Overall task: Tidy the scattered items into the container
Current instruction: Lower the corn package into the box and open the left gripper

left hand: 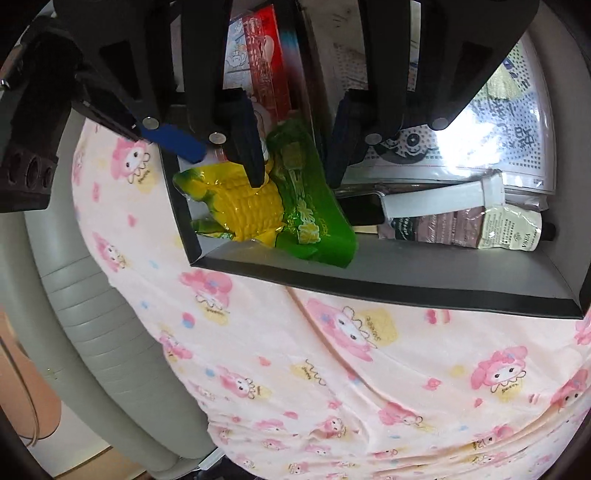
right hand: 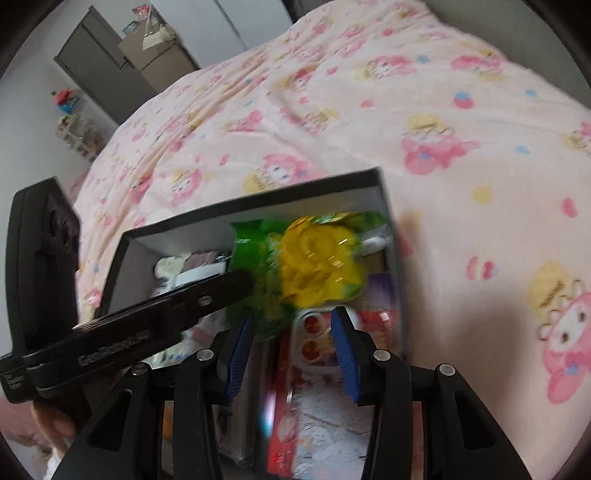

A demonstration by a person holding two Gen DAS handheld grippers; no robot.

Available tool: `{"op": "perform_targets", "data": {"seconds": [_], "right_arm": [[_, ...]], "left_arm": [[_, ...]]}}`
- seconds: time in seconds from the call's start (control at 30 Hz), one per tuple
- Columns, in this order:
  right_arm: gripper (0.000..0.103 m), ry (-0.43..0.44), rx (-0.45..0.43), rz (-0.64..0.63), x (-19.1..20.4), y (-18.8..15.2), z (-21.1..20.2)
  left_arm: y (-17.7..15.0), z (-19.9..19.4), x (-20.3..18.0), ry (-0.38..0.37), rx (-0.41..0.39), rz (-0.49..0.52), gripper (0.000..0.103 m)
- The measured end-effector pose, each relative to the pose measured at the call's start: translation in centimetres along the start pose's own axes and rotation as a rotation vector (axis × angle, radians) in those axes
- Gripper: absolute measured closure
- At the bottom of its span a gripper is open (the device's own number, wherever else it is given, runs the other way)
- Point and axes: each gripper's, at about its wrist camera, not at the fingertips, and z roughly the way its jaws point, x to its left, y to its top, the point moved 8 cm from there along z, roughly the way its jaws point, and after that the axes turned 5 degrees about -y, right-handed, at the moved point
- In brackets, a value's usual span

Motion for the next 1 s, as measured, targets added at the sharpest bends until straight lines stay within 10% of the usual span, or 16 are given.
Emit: {"op": "perform_targets", "data": {"seconds": [0.4, 1.0], "right_arm": [[0.064, -0.096, -0.038, -0.007, -0.9, 0.3, -1.0], [0.056, -0.117, -0.186, 0.039, 0.6, -6.6, -8.0]], "left_arm": [[-1.8, 1.1, 0.0, 0.0, 0.106, 0.059, 0.07], [-9.0, -8.3, -6.5, -0.053, -0.01, 0.303, 0.068]]}}
